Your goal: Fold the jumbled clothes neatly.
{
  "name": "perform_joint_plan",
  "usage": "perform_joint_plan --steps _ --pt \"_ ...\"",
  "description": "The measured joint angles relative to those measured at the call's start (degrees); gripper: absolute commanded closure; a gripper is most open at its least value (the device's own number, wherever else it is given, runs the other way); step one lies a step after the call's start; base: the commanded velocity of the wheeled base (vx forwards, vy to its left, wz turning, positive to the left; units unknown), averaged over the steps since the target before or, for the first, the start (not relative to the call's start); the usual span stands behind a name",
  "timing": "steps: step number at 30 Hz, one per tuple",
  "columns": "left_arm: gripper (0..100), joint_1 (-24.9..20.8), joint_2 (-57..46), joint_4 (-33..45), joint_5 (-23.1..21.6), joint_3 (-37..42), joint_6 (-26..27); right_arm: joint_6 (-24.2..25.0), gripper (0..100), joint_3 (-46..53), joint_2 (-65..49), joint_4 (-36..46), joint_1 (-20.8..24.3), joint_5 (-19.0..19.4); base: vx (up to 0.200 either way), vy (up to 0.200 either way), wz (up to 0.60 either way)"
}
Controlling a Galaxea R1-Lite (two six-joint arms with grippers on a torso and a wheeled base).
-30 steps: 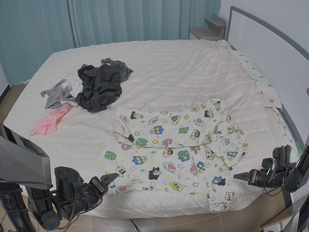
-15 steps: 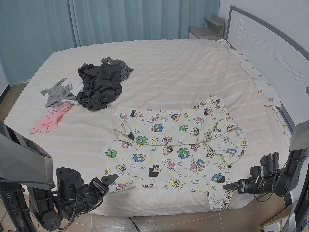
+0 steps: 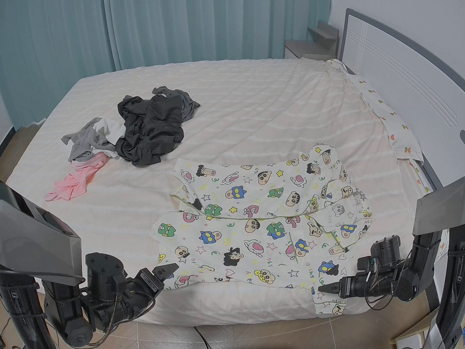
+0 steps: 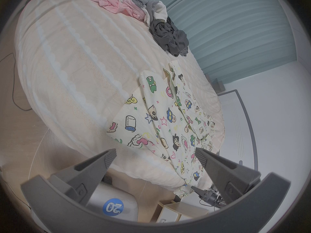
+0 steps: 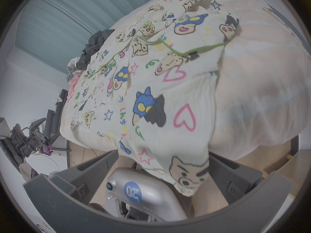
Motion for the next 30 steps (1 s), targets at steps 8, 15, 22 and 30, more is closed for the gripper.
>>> perform_joint_plan --steps 8,15,22,30 --pt "0 0.04 0.05 0.00 0.07 0.00 0.00 2.88 100 0.34 1.40 -0.80 1.95 -0.29 0.000 0.000 0.00" --pt "0 -0.02 1.95 0.00 2.86 0.00 0.79 3.28 100 0.48 1.72 -0.85 2.61 -0.27 0.000 0.000 0.00" --pt "0 -1.54 8.40 -0.02 7.33 -2.16 2.29 7.06 100 1.02 1.99 -4.79 2.67 -0.16 0.000 0.000 0.00" --pt "0 -1.95 14.06 0.00 9.55 -7.01 6.67 10.08 100 3.89 4.33 -18.54 2.86 -0.10 0.000 0.000 0.00"
